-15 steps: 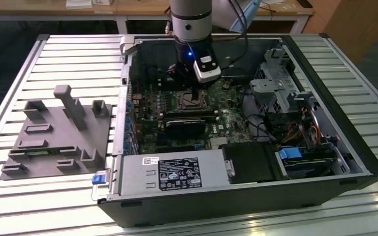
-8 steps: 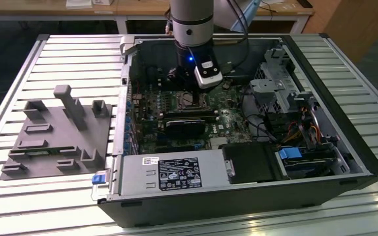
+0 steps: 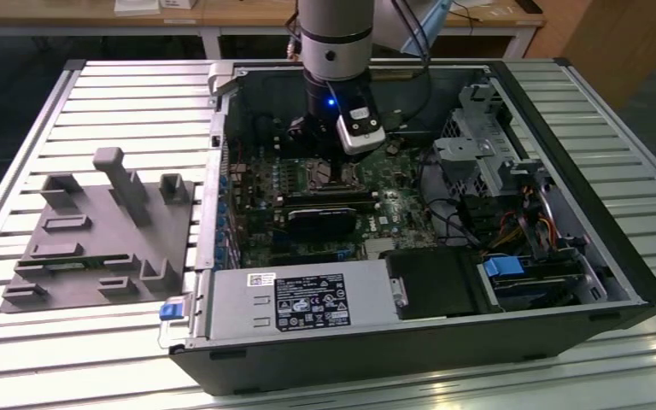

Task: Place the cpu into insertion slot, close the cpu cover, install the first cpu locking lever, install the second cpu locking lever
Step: 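Install the second cpu locking lever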

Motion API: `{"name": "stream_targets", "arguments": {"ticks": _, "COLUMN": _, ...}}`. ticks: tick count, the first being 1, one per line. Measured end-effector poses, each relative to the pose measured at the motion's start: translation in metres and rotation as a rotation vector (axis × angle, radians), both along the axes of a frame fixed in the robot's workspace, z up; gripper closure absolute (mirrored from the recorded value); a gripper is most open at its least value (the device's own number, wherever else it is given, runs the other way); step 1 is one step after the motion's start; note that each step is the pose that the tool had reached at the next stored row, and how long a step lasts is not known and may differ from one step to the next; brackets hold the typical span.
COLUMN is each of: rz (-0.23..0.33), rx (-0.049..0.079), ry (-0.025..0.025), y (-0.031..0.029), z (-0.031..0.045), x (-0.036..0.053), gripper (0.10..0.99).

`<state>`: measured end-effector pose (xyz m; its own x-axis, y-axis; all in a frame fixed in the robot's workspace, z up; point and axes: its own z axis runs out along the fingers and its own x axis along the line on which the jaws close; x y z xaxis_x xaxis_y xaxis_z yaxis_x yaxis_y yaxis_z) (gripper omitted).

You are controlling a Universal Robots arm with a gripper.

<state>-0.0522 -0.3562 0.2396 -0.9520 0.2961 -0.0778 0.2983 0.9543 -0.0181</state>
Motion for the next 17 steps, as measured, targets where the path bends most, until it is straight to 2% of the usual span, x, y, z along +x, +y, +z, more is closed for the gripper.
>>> {"name": "stream_targets", "arguments": {"ticks": 3, "rz": 0.000, "rx": 0.002, "ry": 0.0002, "y": -0.0001, "z": 0.0000, "x": 0.0000, "gripper": 0.980}}
{"name": "stream_targets", "arguments": {"ticks": 4, "rz": 0.000, "rx": 0.012, "ry": 0.0001, "y": -0.0005, "z": 0.0000, "x": 0.0000, "gripper": 0.980}}
{"name": "stream_targets", "arguments": {"ticks": 5, "rz": 0.000, "rx": 0.028, "ry": 0.0001, "y": -0.0010, "z": -0.0001, "x": 0.0000, "gripper": 0.980}}
{"name": "stream_targets", "arguments": {"ticks": 8, "rz": 0.000, "rx": 0.082, "ry": 0.0000, "y": -0.0030, "z": -0.0003, "x": 0.0000, "gripper": 0.980}}
{"name": "stream_targets", "arguments": {"ticks": 10, "rz": 0.000, "rx": 0.111, "ry": 0.0000, "y": -0.0049, "z": -0.0005, "x": 0.0000, "gripper": 0.980}}
{"name": "stream_targets", "arguments": {"ticks": 11, "rz": 0.000, "rx": 0.132, "ry": 0.0000, "y": -0.0075, "z": -0.0008, "x": 0.0000, "gripper": 0.980}}
{"name": "stream_targets", "arguments": {"ticks": 14, "rz": 0.000, "rx": 0.154, "ry": 0.0001, "y": -0.0125, "z": -0.0012, "x": 0.0000, "gripper": 0.980}}
{"name": "stream_targets", "arguments": {"ticks": 17, "rz": 0.000, "rx": 0.167, "ry": 0.0001, "y": -0.0181, "z": -0.0012, "x": 0.0000, "gripper": 0.980}}
